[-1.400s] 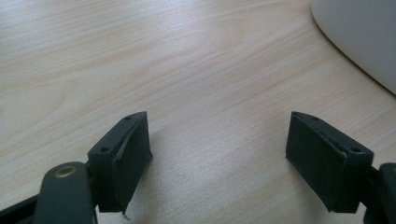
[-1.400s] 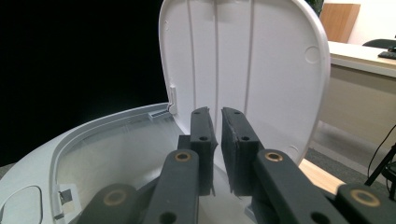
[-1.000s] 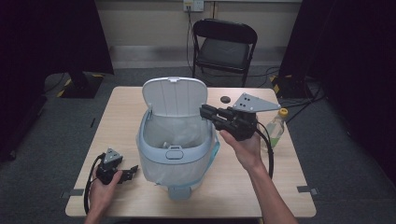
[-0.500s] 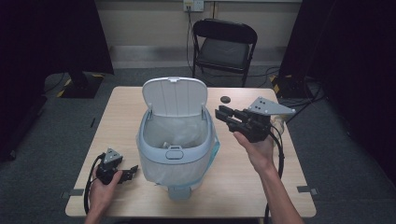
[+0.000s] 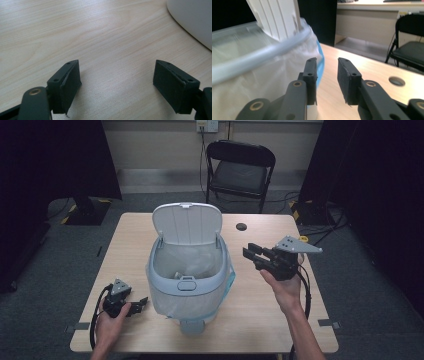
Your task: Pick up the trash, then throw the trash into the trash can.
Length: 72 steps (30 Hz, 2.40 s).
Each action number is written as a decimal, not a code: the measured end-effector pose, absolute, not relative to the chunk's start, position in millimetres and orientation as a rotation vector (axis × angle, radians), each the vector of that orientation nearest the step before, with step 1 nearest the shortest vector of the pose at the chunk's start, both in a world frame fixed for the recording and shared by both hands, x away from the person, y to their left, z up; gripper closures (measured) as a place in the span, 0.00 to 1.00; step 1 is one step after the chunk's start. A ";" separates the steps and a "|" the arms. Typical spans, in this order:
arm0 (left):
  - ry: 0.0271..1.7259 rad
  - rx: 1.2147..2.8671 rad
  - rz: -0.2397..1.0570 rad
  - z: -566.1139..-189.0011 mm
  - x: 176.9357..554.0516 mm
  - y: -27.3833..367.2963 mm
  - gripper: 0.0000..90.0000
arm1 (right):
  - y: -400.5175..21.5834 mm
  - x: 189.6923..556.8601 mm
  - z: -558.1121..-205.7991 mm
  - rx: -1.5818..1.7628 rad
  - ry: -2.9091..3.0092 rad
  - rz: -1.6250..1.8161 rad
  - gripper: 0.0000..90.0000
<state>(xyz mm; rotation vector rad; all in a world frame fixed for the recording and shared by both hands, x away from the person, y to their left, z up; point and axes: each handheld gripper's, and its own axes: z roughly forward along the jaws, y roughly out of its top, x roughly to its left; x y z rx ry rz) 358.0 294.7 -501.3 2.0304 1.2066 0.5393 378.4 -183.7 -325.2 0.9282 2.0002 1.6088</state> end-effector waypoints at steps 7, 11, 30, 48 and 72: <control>1.206 2.031 0.537 -501.4 358.1 294.7 0.24 | -195.1 377.4 -354.2 1.023 2.014 1.558 0.64; 1.207 2.028 0.537 -501.4 358.1 294.6 0.24 | -200.2 375.2 -367.7 1.046 2.038 1.530 0.61; 1.205 2.031 0.537 -501.4 358.1 294.7 0.24 | -237.1 370.1 -426.9 1.301 2.005 1.385 0.47; 1.207 2.029 0.537 -501.4 358.1 294.6 0.24 | -280.1 377.7 -466.7 1.484 2.004 1.113 0.36; 1.204 2.030 0.534 -501.5 358.5 294.6 0.23 | -298.3 422.5 -474.6 1.556 1.879 0.989 0.17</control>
